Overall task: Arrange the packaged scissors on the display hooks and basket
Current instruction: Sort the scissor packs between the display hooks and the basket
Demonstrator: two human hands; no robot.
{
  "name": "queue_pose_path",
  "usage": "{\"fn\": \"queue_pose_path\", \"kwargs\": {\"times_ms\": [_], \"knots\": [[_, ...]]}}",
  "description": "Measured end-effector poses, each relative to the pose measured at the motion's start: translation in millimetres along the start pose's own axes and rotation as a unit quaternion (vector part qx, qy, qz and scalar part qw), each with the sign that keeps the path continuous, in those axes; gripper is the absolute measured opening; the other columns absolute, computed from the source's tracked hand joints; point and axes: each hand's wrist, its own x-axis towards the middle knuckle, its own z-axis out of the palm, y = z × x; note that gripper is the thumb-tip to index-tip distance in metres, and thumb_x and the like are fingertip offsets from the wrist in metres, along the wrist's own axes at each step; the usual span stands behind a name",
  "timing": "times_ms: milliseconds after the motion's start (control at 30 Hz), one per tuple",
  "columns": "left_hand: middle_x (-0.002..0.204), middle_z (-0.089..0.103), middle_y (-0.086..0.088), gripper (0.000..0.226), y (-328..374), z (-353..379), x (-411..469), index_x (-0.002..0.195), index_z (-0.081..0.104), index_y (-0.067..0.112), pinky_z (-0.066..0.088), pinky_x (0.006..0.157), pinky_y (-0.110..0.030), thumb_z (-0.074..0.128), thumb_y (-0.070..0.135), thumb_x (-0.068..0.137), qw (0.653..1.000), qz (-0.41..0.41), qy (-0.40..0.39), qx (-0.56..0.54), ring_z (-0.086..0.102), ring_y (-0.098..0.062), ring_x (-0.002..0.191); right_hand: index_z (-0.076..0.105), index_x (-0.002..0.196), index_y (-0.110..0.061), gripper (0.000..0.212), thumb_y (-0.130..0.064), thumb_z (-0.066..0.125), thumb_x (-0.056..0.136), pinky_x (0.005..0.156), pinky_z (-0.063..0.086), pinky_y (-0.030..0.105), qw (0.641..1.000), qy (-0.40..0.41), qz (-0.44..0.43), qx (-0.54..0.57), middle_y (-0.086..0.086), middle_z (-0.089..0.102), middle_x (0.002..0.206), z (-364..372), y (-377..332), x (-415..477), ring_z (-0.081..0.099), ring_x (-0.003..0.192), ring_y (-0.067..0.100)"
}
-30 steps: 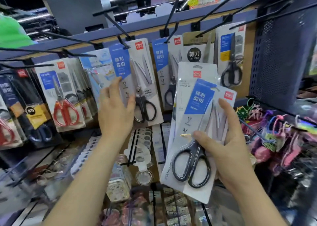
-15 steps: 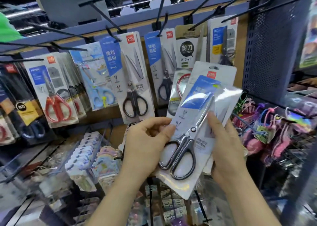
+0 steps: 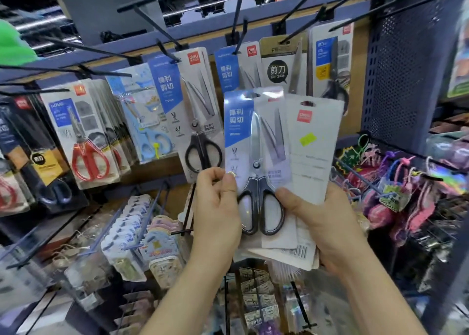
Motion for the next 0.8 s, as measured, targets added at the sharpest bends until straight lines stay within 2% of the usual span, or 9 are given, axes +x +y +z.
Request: {"fn": "queue_pose_path", "kwargs": {"times_ms": [133, 233, 333, 400, 467, 500, 567, 700, 800], "knots": [[0.084, 0.055, -0.003, 0.009, 3, 5, -2, 0.096, 0.051, 0.025, 0.048, 0.078, -0.049, 0.045, 0.026, 0.103, 0.999, -0.001, 0.029, -0.026, 0.053, -0.017, 0.078, 0.079, 0.084, -0.03, 0.021, -0.027, 0.08, 0.064, 0.076, 0.06, 0.041, 1.0, -0.017, 0.006, 0.024, 0.005, 0.078, 0.095, 0, 1, 2, 0.075, 0.087, 0.024], [0.077, 0.048, 0.0, 0.012, 9, 3, 2, 0.093, 0.05, 0.023, 0.043, 0.069, -0.034, 0.044, 0.021, 0.103, 0.997, 0.018, 0.057, -0.05, 0.046, -0.009, 0.07, 0.079, 0.087, -0.027, 0.034, -0.033, 0.091, 0.056, 0.069, 0.06, 0.032, 0.999, -0.044, -0.002, 0.005, 0.003, 0.078, 0.094, 4, -2, 0, 0.075, 0.086, 0.022], [0.077, 0.055, 0.0, 0.012, 16, -2, 7, 0.094, 0.052, 0.022, 0.045, 0.072, -0.038, 0.047, 0.015, 0.102, 0.995, 0.024, 0.062, -0.079, 0.05, -0.016, 0.074, 0.076, 0.085, -0.017, 0.025, -0.014, 0.083, 0.061, 0.063, 0.058, 0.024, 0.999, -0.051, 0.004, 0.004, 0.003, 0.078, 0.089, 8, -5, 0, 0.075, 0.079, 0.017], [0.076, 0.061, 0.005, 0.013, 29, -11, 18, 0.098, 0.053, 0.02, 0.05, 0.068, -0.031, 0.051, 0.007, 0.099, 0.989, 0.001, 0.04, -0.145, 0.057, -0.013, 0.073, 0.078, 0.088, -0.019, 0.026, -0.012, 0.087, 0.065, 0.066, 0.058, 0.024, 0.997, -0.072, 0.009, -0.02, 0.0, 0.078, 0.092, 8, -10, 0, 0.075, 0.082, 0.016], [0.089, 0.067, 0.003, 0.017, 49, -24, 40, 0.109, 0.055, 0.02, 0.052, 0.062, -0.025, 0.054, 0.008, 0.097, 0.976, -0.006, 0.01, -0.216, 0.063, -0.011, 0.073, 0.078, 0.093, -0.025, 0.029, -0.016, 0.084, 0.066, 0.066, 0.056, 0.021, 0.992, -0.105, 0.017, -0.066, -0.002, 0.078, 0.094, 3, -15, 1, 0.075, 0.085, 0.013], [0.093, 0.069, 0.002, 0.019, 59, -31, 53, 0.114, 0.055, 0.019, 0.053, 0.06, -0.025, 0.055, 0.011, 0.097, 0.973, -0.002, -0.002, -0.233, 0.065, -0.011, 0.073, 0.078, 0.094, -0.022, 0.028, -0.017, 0.081, 0.066, 0.066, 0.055, 0.019, 0.989, -0.124, 0.026, -0.081, -0.003, 0.078, 0.095, 2, -18, 1, 0.074, 0.085, 0.012], [0.085, 0.072, 0.006, 0.019, 77, -42, 77, 0.113, 0.06, 0.016, 0.054, 0.059, -0.023, 0.058, 0.017, 0.095, 0.976, 0.018, -0.012, -0.217, 0.068, -0.008, 0.069, 0.075, 0.096, -0.019, 0.03, -0.017, 0.082, 0.067, 0.063, 0.052, 0.015, 0.983, -0.153, 0.041, -0.092, -0.005, 0.078, 0.093, 4, -21, 1, 0.074, 0.081, 0.008], [0.076, 0.074, 0.005, 0.014, 91, -53, 94, 0.09, 0.068, 0.014, 0.057, 0.063, -0.026, 0.07, 0.02, 0.078, 0.99, 0.061, -0.006, -0.128, 0.071, -0.012, 0.069, 0.073, 0.098, -0.018, 0.037, -0.011, 0.086, 0.063, 0.061, 0.051, 0.013, 0.984, -0.159, 0.026, -0.079, -0.007, 0.078, 0.089, 18, -25, 1, 0.073, 0.077, 0.004], [0.079, 0.075, 0.001, 0.002, 106, -59, 102, 0.086, 0.069, 0.015, 0.057, 0.063, -0.028, 0.069, 0.013, 0.087, 0.988, 0.103, 0.004, -0.114, 0.071, -0.015, 0.072, 0.074, 0.086, -0.023, 0.03, -0.018, 0.08, 0.057, 0.06, 0.05, 0.011, 0.989, -0.133, 0.001, -0.068, -0.011, 0.078, 0.084, 28, -29, 6, 0.072, 0.075, 0.001]]}}
